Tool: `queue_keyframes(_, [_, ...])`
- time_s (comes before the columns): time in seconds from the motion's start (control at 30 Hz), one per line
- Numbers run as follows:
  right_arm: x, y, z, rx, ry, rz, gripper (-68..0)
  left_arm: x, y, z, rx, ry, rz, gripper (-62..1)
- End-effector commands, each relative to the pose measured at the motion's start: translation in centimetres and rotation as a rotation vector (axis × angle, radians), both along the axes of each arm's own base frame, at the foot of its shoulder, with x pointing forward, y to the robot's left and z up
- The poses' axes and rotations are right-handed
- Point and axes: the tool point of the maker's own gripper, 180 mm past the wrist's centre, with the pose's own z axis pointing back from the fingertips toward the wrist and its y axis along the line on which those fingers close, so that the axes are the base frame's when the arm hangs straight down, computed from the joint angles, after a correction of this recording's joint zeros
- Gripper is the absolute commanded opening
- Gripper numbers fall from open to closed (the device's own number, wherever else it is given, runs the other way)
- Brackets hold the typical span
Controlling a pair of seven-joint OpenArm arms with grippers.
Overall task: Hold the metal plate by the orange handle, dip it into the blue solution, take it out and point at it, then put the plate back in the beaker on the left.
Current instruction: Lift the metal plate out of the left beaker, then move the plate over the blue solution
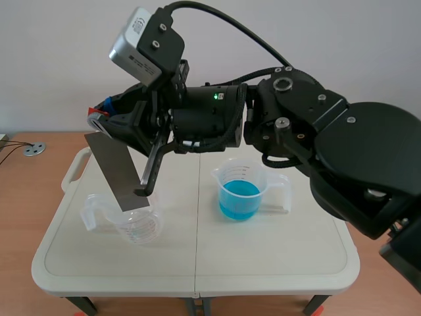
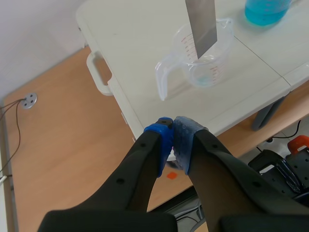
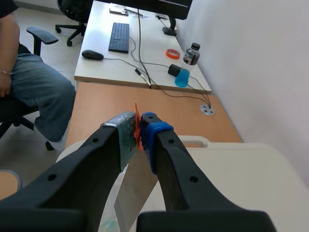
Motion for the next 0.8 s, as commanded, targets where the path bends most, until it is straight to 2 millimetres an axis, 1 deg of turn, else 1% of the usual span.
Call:
queue_keyframes(0.0, [0.7,-0.2,2.1,0.041,-0.044,-0.017,-66.3,0.3,-0.3,0.6,-0.022,-0.030,0.000,-57.8])
queue_keyframes(0.23, [1.0,-1.4,4.1,0.068,-0.092,-0.057,-66.3,0.4,-0.4,0.9,-0.030,-0.045,-0.005,-57.8])
queue_keyframes(0.47, [0.6,-2.3,5.7,0.061,-0.150,-0.077,-66.3,0.6,-0.4,1.0,-0.028,-0.052,-0.006,-57.8])
queue_keyframes(0.77, [0.5,-5.2,7.8,0.069,-0.203,-0.139,-66.3,1.2,-0.6,1.4,-0.020,-0.067,-0.038,-57.8])
